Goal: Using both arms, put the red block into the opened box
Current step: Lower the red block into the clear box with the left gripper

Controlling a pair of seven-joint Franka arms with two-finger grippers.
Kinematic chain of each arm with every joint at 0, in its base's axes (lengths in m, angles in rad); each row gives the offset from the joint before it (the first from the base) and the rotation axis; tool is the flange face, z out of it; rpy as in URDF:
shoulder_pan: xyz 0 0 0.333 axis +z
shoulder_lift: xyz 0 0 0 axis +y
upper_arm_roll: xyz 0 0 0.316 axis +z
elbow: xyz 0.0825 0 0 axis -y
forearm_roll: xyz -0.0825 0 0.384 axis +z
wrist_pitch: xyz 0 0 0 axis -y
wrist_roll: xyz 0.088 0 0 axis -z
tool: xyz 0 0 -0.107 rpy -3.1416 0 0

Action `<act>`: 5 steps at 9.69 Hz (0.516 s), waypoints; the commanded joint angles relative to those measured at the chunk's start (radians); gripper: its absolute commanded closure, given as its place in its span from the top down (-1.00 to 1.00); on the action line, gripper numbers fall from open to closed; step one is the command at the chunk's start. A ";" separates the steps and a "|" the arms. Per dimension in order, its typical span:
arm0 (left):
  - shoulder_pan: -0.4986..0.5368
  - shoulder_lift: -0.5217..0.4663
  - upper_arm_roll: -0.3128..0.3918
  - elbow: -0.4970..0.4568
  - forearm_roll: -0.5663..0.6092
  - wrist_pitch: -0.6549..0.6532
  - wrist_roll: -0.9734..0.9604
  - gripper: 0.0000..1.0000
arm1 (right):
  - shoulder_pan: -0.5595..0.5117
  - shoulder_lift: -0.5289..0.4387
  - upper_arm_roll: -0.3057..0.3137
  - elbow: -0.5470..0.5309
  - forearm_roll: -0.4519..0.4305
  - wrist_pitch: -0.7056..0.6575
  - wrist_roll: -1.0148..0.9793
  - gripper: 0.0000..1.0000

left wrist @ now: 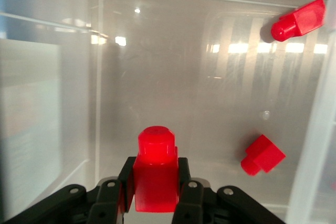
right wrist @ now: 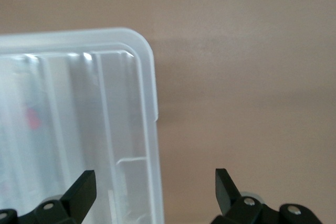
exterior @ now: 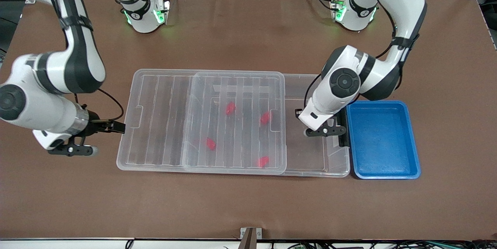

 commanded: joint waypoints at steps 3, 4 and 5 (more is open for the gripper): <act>0.002 0.056 0.006 -0.136 0.077 0.171 -0.021 -0.98 | -0.046 -0.212 -0.005 0.030 -0.002 -0.166 0.077 1.00; 0.001 0.082 0.006 -0.140 0.077 0.211 -0.023 -0.98 | -0.075 -0.245 -0.005 0.030 -0.002 -0.216 0.077 1.00; 0.001 0.107 0.006 -0.140 0.077 0.226 -0.023 -0.95 | -0.108 -0.269 -0.005 0.029 0.000 -0.249 0.054 1.00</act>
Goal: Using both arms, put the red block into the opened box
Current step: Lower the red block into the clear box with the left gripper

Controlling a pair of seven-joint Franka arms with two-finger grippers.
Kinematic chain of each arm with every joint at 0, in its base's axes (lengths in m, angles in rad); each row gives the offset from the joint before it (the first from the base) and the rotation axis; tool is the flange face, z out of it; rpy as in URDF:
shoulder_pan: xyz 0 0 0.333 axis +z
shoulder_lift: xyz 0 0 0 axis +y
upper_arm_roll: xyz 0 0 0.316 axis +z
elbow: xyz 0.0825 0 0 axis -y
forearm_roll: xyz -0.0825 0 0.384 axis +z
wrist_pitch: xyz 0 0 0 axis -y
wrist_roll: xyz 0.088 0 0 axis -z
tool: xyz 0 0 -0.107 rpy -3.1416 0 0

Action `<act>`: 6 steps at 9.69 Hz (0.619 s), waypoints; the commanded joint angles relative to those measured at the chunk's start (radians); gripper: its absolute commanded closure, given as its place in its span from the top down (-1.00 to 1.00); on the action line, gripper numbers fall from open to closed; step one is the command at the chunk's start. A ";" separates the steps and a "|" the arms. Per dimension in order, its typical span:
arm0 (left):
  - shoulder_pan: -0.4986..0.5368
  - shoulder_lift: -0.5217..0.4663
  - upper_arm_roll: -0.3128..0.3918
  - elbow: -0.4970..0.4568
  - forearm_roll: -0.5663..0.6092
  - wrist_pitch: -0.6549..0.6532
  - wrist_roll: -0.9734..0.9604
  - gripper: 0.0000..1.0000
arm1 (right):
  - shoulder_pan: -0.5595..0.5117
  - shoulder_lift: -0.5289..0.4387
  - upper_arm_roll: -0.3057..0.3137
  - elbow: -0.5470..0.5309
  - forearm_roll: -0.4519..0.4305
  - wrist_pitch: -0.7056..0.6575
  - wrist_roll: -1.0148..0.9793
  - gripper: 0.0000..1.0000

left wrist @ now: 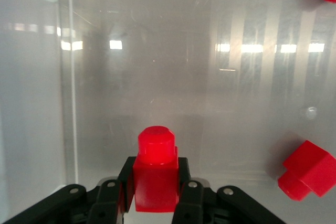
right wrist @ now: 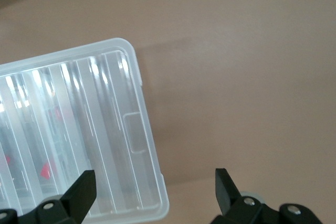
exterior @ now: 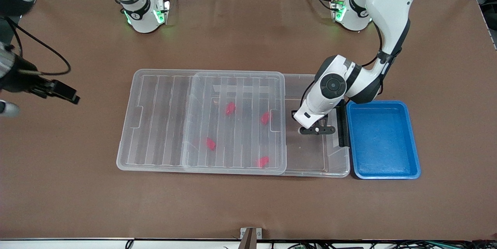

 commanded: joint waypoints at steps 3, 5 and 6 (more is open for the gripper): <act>0.001 0.082 0.002 -0.006 0.071 0.048 -0.021 -0.78 | -0.158 -0.111 0.012 -0.060 -0.002 -0.095 -0.193 1.00; 0.009 0.085 0.002 0.002 0.071 0.048 -0.021 0.24 | -0.182 -0.109 0.012 -0.057 -0.012 -0.114 -0.209 1.00; 0.013 0.080 0.002 0.003 0.073 0.047 -0.017 0.85 | -0.187 -0.109 0.013 -0.057 -0.012 -0.117 -0.209 1.00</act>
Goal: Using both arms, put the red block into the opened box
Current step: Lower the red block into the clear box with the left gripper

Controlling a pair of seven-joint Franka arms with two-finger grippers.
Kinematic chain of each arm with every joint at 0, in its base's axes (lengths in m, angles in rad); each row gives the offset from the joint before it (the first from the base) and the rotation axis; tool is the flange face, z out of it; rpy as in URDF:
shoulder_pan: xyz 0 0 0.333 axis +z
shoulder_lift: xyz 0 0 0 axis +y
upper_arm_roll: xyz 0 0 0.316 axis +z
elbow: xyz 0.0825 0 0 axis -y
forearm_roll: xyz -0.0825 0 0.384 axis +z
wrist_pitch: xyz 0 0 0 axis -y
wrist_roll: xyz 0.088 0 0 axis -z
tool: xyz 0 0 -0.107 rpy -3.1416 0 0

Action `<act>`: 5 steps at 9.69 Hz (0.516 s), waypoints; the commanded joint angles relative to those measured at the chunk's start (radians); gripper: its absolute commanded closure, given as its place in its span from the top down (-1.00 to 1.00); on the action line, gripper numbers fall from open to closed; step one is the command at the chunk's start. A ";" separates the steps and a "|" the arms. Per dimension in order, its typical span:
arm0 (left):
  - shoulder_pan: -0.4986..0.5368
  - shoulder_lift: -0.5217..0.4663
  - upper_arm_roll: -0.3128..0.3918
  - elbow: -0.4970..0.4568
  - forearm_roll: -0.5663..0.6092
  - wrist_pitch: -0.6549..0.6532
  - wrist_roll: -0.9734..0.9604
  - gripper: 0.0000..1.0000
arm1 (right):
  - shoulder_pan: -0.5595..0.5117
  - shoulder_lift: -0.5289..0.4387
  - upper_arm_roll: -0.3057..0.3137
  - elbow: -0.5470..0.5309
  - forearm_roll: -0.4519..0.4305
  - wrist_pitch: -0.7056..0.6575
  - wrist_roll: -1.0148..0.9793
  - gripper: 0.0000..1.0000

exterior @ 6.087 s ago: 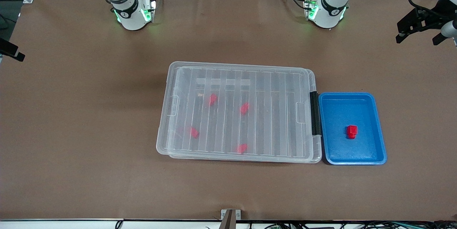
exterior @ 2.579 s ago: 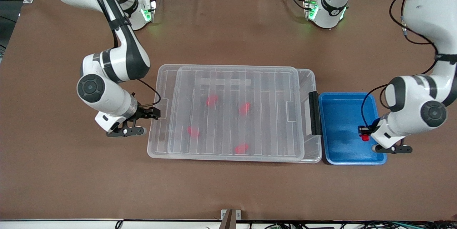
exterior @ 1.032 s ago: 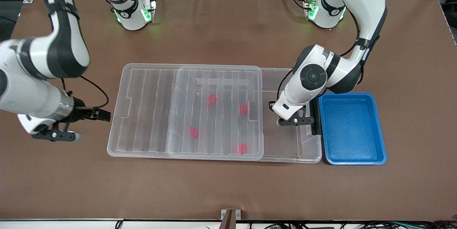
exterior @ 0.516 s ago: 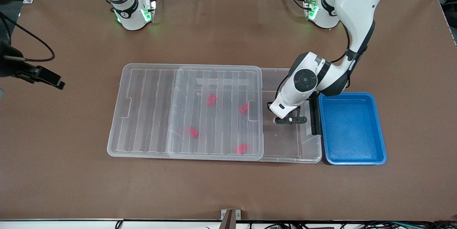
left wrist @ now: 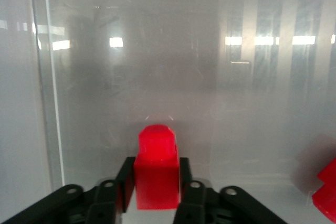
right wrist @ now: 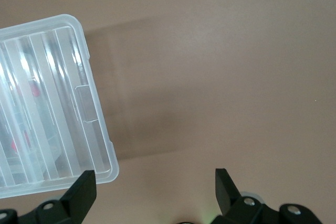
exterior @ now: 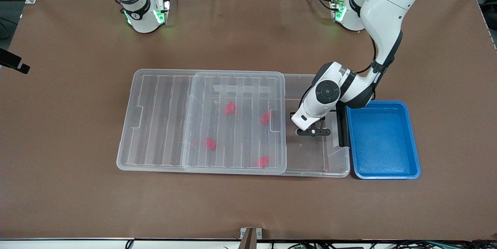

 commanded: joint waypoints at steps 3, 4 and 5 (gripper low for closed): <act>0.004 -0.049 -0.005 0.006 0.023 -0.050 -0.027 1.00 | 0.008 -0.027 0.026 -0.033 -0.060 0.009 -0.045 1.00; 0.004 -0.081 -0.005 0.011 0.016 -0.072 -0.027 1.00 | 0.010 -0.028 0.027 -0.033 -0.073 0.003 -0.054 1.00; 0.004 -0.107 -0.014 0.012 0.015 -0.095 -0.027 1.00 | 0.007 -0.028 0.027 -0.033 -0.080 0.003 -0.060 1.00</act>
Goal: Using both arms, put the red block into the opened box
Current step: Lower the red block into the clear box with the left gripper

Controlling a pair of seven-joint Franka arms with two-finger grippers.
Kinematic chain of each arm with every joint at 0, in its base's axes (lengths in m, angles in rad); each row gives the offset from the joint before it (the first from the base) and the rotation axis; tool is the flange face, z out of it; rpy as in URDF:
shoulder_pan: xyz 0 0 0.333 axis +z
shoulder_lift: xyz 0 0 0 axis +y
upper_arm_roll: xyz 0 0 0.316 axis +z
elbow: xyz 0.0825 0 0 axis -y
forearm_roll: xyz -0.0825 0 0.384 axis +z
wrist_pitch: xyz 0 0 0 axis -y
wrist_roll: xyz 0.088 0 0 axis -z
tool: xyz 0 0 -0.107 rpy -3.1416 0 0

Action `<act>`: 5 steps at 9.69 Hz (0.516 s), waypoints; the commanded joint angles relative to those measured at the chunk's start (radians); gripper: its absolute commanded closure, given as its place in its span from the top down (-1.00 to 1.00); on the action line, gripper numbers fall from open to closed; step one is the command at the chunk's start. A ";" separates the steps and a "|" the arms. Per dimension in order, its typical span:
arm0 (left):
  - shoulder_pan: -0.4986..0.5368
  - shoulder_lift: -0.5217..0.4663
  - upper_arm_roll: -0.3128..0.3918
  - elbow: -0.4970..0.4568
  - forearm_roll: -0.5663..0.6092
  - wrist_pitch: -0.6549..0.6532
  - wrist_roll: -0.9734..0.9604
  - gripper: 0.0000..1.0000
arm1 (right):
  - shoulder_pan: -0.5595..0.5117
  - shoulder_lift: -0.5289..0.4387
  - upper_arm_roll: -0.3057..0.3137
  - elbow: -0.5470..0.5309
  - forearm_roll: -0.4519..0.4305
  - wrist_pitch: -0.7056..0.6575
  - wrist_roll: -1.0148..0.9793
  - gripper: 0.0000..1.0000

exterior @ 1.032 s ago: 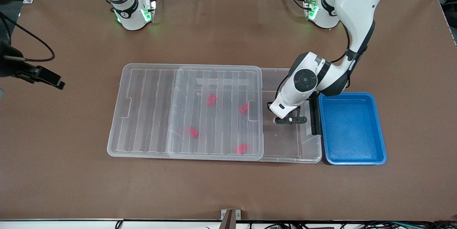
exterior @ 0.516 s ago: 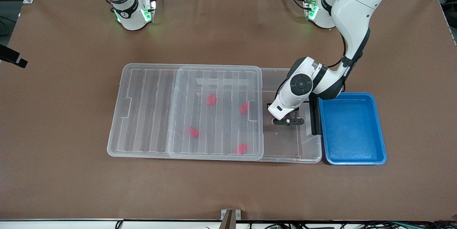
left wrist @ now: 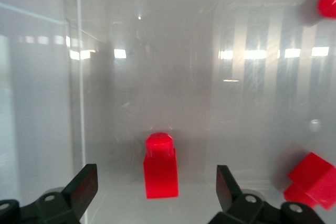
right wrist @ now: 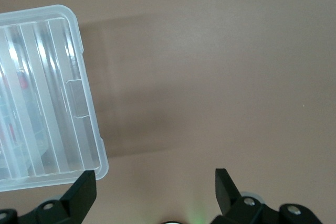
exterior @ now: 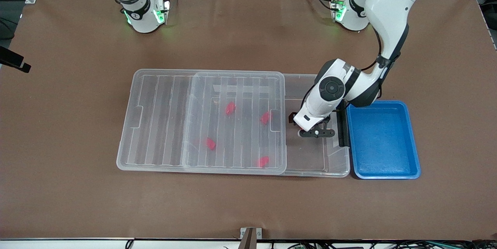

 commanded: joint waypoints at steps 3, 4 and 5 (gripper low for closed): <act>0.008 -0.130 -0.020 0.034 0.011 -0.176 -0.008 1.00 | 0.004 -0.027 0.004 -0.029 -0.022 0.000 -0.018 1.00; 0.008 -0.146 -0.020 0.103 0.011 -0.276 -0.003 1.00 | 0.004 -0.025 0.005 -0.028 -0.022 0.000 -0.018 1.00; 0.008 -0.149 -0.018 0.198 0.011 -0.395 0.000 1.00 | 0.004 -0.027 0.003 -0.029 -0.022 -0.008 -0.018 1.00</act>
